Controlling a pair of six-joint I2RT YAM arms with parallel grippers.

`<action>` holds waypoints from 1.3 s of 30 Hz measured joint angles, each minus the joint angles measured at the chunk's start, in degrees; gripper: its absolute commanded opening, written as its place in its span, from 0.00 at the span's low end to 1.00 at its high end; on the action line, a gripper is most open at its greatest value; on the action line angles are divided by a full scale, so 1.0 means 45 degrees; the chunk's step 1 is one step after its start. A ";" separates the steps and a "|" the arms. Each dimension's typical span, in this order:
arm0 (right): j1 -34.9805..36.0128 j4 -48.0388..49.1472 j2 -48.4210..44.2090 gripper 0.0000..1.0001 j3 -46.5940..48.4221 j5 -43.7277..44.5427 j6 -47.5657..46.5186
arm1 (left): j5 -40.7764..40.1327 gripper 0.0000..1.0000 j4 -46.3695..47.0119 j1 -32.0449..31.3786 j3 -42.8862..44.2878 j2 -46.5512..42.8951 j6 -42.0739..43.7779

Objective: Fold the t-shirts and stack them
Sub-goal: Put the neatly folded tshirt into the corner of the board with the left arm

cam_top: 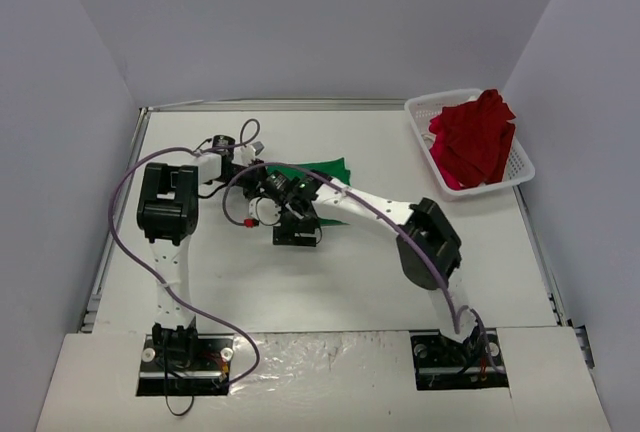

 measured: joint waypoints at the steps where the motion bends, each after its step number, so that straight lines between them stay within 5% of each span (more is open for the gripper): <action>1: -0.0005 0.0058 -0.0758 0.71 -0.0797 -0.0019 -0.0136 | -0.0112 0.02 -0.0083 0.0039 0.0000 -0.0034 0.0141; 6: -0.0816 -0.0457 -0.4692 0.73 -0.3094 -0.0243 -0.0860 | -0.0539 0.02 -0.0869 0.0515 0.0087 -0.0165 0.0816; 12: -0.4396 -0.0107 -0.7344 0.73 -0.4415 -0.0097 -0.0986 | -0.1700 0.02 -0.2681 0.1603 0.1336 -0.0165 0.2259; 21: -0.5804 0.0024 -0.7295 0.73 -0.6314 -0.1695 -0.0627 | -0.3560 0.02 -0.6271 0.2657 0.6198 0.1001 0.4945; 31: -0.6577 0.0374 -0.7193 0.74 -0.6407 -0.2618 -0.0393 | -0.5119 0.03 -0.9782 0.4260 1.3619 0.5469 0.6805; 39: -0.7567 0.0413 -0.7130 0.74 -0.6489 -0.3225 -0.0355 | -0.6562 0.03 -0.9923 0.5391 1.3571 0.5450 0.7446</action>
